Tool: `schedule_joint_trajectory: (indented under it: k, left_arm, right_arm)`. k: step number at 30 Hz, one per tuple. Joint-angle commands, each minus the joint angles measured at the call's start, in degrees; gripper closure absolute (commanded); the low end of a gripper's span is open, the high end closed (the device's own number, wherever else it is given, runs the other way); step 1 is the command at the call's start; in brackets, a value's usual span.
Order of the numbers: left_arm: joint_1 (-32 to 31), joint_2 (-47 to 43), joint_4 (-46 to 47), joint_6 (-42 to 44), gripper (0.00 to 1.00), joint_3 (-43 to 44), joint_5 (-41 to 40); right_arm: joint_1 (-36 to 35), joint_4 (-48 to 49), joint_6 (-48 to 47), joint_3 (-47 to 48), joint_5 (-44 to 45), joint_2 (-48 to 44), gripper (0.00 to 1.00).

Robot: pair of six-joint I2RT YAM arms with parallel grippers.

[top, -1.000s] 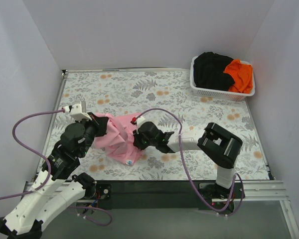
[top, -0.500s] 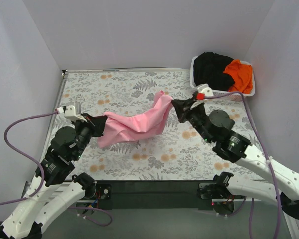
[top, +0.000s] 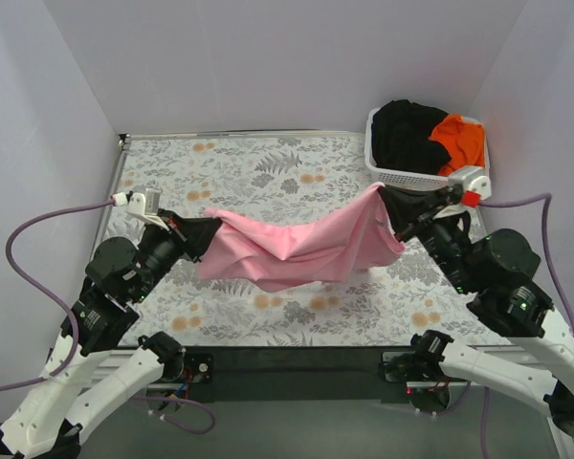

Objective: Fold and stack the t-shirts
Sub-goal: Flatten the tshirt out

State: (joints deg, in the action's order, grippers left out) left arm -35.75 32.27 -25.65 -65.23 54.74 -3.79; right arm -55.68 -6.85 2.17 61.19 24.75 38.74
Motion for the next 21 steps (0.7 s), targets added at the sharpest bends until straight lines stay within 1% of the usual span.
schedule_joint_trajectory:
  k: [1,3,5,6,8,9,10,12,13,14,15,16,17,19,20,21]
  left_arm:
    - [0.0,0.2,0.5,-3.1,1.0,-0.3,0.9]
    - [0.0,1.7,0.5,-4.4,1.0,-1.6,-2.0]
    - [0.0,5.6,1.3,-4.7,1.0,-2.3,-4.7]
    - [0.0,9.1,1.8,-4.6,1.0,-3.0,-5.8]
    - [0.0,13.2,2.5,-4.6,1.0,-3.0,-9.7]
    - [0.1,17.9,2.4,-4.6,1.0,-2.5,-10.6]
    - [0.2,20.3,1.4,-4.6,1.0,-2.1,-12.6]
    - [0.5,26.3,0.8,-4.9,1.0,-1.9,-13.6]
    - [0.9,28.1,1.0,-4.6,1.0,-2.4,-13.5]
    - [2.2,29.8,2.0,-4.3,1.0,-3.0,-12.8]
    - [3.2,33.1,2.7,-3.9,1.0,-3.4,-11.9]
    - [4.6,34.9,3.4,-3.6,1.0,-3.8,-11.0]
    - [7.2,36.6,4.7,-2.8,1.0,-3.9,-9.3]
    - [8.8,41.9,6.1,-1.6,1.0,-3.3,-9.0]
    - [9.5,43.8,6.6,-0.3,1.0,-1.9,-9.1]
    - [9.6,47.6,6.8,0.4,1.0,-0.9,-9.3]
  right_arm:
    - [-0.4,1.3,-2.1,5.1,1.8,-2.7,0.99]
    - [-0.4,1.4,-4.8,7.0,4.5,-1.7,0.99]
    - [-0.4,1.6,-7.4,10.6,6.8,1.6,0.99]
    - [-0.4,1.7,-8.4,11.7,7.9,4.8,0.99]
    - [-0.3,2.5,-11.6,14.4,11.6,8.3,0.99]
    - [-0.3,2.9,-12.4,14.8,12.7,11.2,0.99]
    - [0.3,3.7,-13.5,15.1,13.4,12.6,0.99]
    - [2.3,4.0,-13.3,14.2,13.1,15.4,0.99]
    - [6.4,4.0,-11.6,13.4,12.0,15.9,0.99]
    - [9.2,4.4,-10.2,12.5,7.0,16.5,0.99]
    - [12.6,4.7,-8.6,10.0,3.8,17.9,0.99]
    - [18.8,5.0,-5.9,8.9,0.9,18.9,0.99]
    - [21.2,6.2,-4.9,7.6,-4.2,20.1,0.99]
    - [26.6,8.3,-3.0,5.2,-7.9,24.7,0.99]
    - [27.8,9.4,-2.6,4.9,-11.3,26.5,0.99]
    - [28.9,11.0,-2.6,4.8,-12.8,29.8,0.99]
